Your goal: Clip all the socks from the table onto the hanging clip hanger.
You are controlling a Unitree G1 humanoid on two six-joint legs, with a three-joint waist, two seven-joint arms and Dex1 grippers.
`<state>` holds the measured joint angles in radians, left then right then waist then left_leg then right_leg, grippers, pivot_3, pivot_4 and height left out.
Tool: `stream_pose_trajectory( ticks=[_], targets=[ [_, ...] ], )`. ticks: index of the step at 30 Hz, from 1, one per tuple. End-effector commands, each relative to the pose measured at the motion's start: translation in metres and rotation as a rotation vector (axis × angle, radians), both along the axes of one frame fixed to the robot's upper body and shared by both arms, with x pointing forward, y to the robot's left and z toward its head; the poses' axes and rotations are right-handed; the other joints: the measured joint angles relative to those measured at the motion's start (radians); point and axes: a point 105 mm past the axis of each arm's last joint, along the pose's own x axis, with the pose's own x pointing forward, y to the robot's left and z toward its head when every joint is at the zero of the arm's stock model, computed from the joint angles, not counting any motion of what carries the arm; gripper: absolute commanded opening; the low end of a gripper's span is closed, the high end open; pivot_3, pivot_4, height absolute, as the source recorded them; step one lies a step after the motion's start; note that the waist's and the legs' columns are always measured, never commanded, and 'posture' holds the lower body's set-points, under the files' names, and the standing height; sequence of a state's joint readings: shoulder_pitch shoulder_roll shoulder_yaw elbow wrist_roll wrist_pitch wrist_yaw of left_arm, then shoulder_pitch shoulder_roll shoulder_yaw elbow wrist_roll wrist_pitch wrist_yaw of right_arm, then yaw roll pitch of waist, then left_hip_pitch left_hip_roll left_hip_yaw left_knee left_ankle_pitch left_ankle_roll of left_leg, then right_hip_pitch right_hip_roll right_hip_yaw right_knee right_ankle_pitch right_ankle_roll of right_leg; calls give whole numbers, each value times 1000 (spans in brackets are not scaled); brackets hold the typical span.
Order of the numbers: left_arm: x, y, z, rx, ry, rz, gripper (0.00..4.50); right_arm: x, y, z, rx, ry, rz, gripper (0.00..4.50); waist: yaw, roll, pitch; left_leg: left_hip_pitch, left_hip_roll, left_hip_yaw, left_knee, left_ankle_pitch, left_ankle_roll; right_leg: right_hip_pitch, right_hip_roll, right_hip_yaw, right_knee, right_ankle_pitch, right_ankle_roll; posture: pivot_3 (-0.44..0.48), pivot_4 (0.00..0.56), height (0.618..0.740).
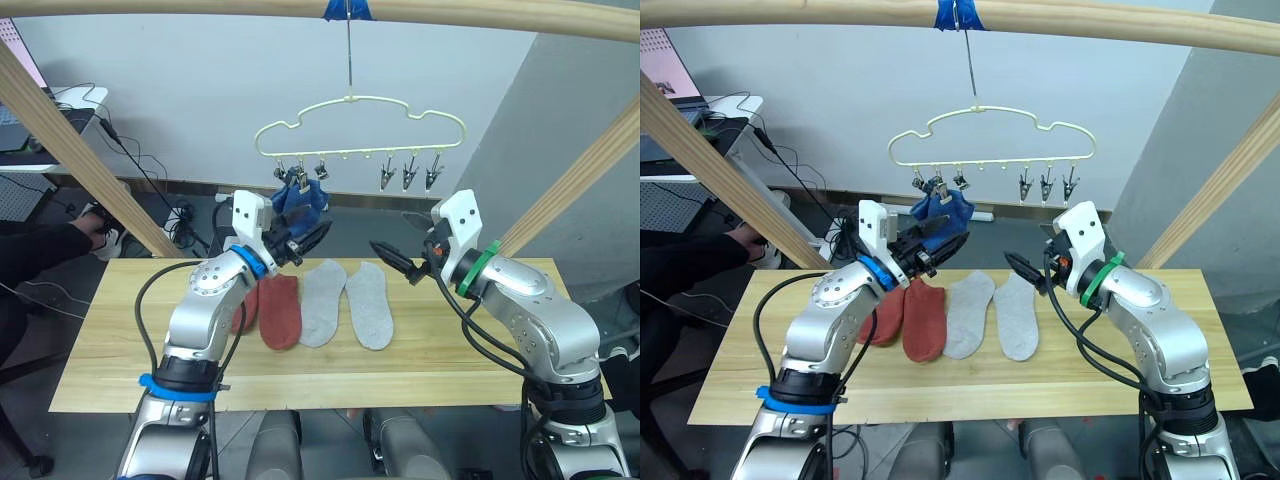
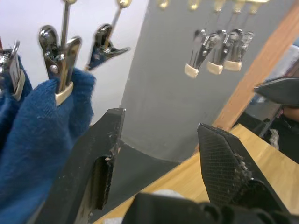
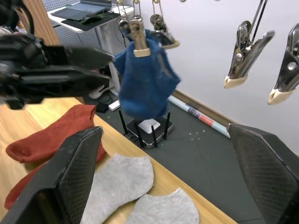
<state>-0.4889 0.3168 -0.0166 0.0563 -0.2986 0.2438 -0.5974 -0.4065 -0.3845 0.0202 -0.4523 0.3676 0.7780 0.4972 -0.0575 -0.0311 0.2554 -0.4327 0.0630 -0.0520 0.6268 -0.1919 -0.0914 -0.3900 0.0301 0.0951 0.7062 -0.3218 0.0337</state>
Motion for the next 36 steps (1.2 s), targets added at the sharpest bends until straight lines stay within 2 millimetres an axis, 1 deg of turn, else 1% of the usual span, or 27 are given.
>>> stream_pose_trajectory(
  ticks=[1, 7, 9, 13, 18, 21, 27, 32, 36],
  targets=[
    [10, -7, 13, 0, -85, 21, 2760, -1, 2, 13, 19, -58, 5, 4500, 0, 0, 0, 0, 0, 0, 0, 0, 0, 0, 0, 0, 0, 0, 0, -68, 197, 740],
    [32, -16, 19, -14, -131, 75, 2760, -1, 4, 14, 20, -63, 4, 4500, 0, 0, 0, 0, 0, 0, 0, 0, 0, 0, 0, 0, 0, 0, 0, -84, 191, 740],
    [39, -15, 20, -27, -132, 105, 2760, -1, 5, 15, 24, -65, 2, 4500, 0, 0, 0, 0, 0, 0, 0, 0, 0, 0, 0, 0, 0, 0, 0, -84, 191, 740],
    [55, -5, 20, -67, -115, 203, 2760, -1, 4, 15, 22, -67, -4, 4500, -3, 0, 0, 0, 0, 0, 0, 0, 0, 0, 0, 0, 0, 0, 0, -91, 188, 740],
    [65, -3, 23, -92, -108, 233, 2760, -1, 3, 16, 21, -72, -14, 4500, -3, 0, 0, 0, 0, 0, 0, 0, 0, 0, 0, 0, 0, 0, 0, -93, 187, 740],
    [67, -6, 22, -88, -108, 226, 2760, 1, 2, 16, 21, -75, -21, 4500, -3, 0, 0, 0, 0, 0, 0, 0, 0, 0, 0, 0, 0, 0, 0, -93, 187, 740],
    [63, -14, 38, -103, -189, 184, 2760, 2, 2, 17, 23, -79, -29, 4500, -3, 0, 0, 0, 0, 0, 0, 0, 0, 0, 0, -1, 0, 0, 0, -94, 192, 740],
    [60, -14, 37, -91, -207, 172, 2760, 2, 2, 17, 23, -82, -33, 4500, -4, 0, 0, 0, 0, 0, 0, 0, 0, 0, 0, 0, 0, 0, 0, -95, 192, 740],
    [56, -15, 41, -123, -217, 161, 2760, 3, 2, 17, 23, -83, -35, 4500, -4, 0, 0, 0, 0, 0, 0, 0, 0, 0, 0, 0, 0, 0, 0, -94, 193, 740]
  ],
)
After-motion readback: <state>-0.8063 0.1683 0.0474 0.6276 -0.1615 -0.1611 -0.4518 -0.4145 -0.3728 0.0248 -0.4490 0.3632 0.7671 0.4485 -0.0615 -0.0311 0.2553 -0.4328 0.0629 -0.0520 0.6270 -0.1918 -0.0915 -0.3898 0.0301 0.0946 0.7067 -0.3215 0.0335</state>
